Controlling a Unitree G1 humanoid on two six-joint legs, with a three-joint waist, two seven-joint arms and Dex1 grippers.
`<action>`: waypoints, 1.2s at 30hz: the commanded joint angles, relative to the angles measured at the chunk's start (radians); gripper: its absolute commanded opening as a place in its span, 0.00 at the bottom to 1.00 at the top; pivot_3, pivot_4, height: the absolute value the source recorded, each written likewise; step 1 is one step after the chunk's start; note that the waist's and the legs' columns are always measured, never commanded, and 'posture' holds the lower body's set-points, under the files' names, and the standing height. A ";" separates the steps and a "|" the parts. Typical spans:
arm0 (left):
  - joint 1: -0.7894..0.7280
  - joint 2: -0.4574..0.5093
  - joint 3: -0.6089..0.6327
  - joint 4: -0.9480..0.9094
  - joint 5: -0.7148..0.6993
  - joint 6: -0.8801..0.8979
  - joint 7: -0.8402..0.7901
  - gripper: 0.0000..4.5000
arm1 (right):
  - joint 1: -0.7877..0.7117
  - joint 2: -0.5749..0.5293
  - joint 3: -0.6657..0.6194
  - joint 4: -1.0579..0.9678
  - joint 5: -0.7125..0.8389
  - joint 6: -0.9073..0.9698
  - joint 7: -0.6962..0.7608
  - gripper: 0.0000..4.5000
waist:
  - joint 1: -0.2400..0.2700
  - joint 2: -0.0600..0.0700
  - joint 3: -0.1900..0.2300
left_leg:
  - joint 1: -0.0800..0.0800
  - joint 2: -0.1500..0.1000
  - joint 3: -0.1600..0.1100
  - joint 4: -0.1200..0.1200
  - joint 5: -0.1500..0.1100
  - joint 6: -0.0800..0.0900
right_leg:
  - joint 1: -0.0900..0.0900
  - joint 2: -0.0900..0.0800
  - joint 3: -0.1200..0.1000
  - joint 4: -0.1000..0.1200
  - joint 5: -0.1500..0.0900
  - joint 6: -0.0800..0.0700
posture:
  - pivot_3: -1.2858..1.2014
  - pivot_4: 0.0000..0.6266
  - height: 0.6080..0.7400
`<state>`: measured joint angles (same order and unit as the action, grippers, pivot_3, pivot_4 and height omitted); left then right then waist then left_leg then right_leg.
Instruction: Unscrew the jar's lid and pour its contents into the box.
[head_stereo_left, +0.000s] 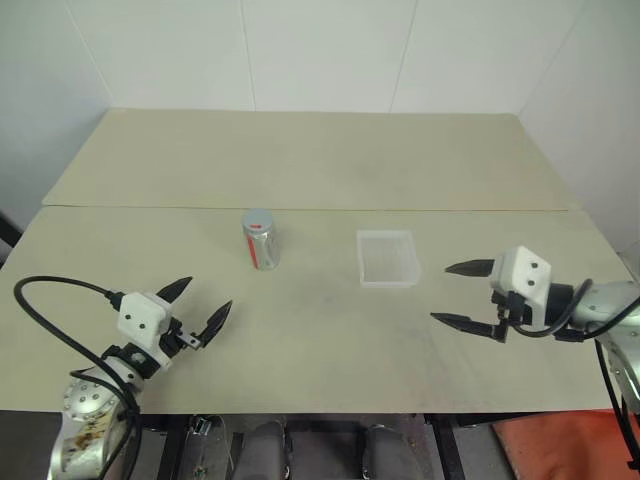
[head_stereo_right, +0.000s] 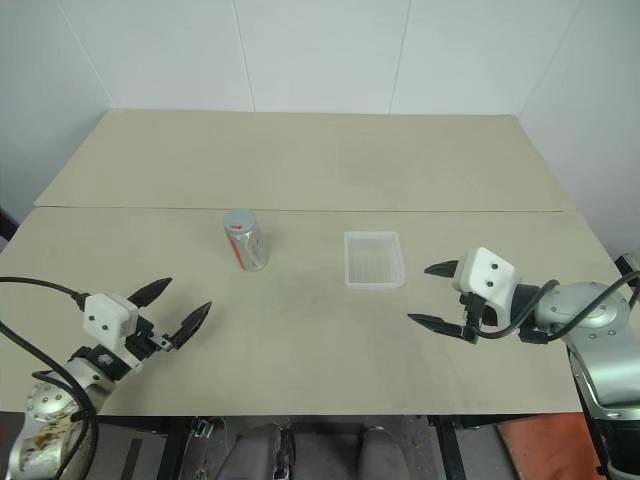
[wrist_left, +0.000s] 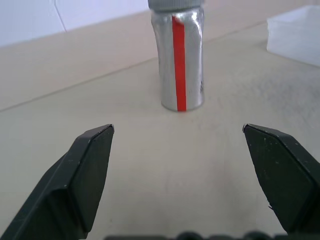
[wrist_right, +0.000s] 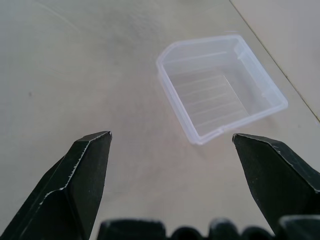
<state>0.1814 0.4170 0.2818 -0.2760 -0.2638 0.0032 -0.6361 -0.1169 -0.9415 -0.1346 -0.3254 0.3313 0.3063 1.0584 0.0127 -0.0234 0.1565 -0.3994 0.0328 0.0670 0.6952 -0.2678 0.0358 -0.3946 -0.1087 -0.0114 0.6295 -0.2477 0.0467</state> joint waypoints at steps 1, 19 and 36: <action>-0.074 -0.039 -0.033 0.067 0.043 -0.120 0.045 0.99 | -0.035 0.011 0.013 -0.037 -0.003 0.014 -0.027 1.00 | 0.001 0.000 0.000 | 0.001 0.000 0.000 0.000 0.000 0.000 | 0.001 0.000 0.000 0.000 0.000 0.000 | 0.52 0.24 1.00; -0.362 -0.102 -0.159 0.439 0.077 -0.255 0.050 0.99 | -0.004 0.042 0.003 -0.149 0.012 0.072 -0.112 1.00 | 0.000 0.000 0.000 | 0.000 0.000 0.000 0.000 0.000 0.000 | 0.001 0.000 -0.001 0.000 0.000 0.000 | 0.52 0.24 1.00; -0.516 -0.166 -0.186 0.647 0.085 -0.308 0.089 0.99 | -0.019 0.028 0.009 -0.164 0.008 0.087 -0.121 1.00 | 0.000 0.000 0.000 | 0.000 -0.001 0.000 0.000 0.000 0.000 | 0.001 0.000 -0.002 -0.001 0.000 0.001 | 0.52 0.24 1.00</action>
<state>-0.3103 0.2556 0.0939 0.3727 -0.1762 -0.2716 -0.5577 -0.1240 -0.9025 -0.0926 -0.4555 0.3361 0.3958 0.9473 0.0124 -0.0237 0.1565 -0.3998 0.0323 0.0666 0.6954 -0.2679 0.0360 -0.3940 -0.1087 -0.0130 0.6288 -0.2473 0.0477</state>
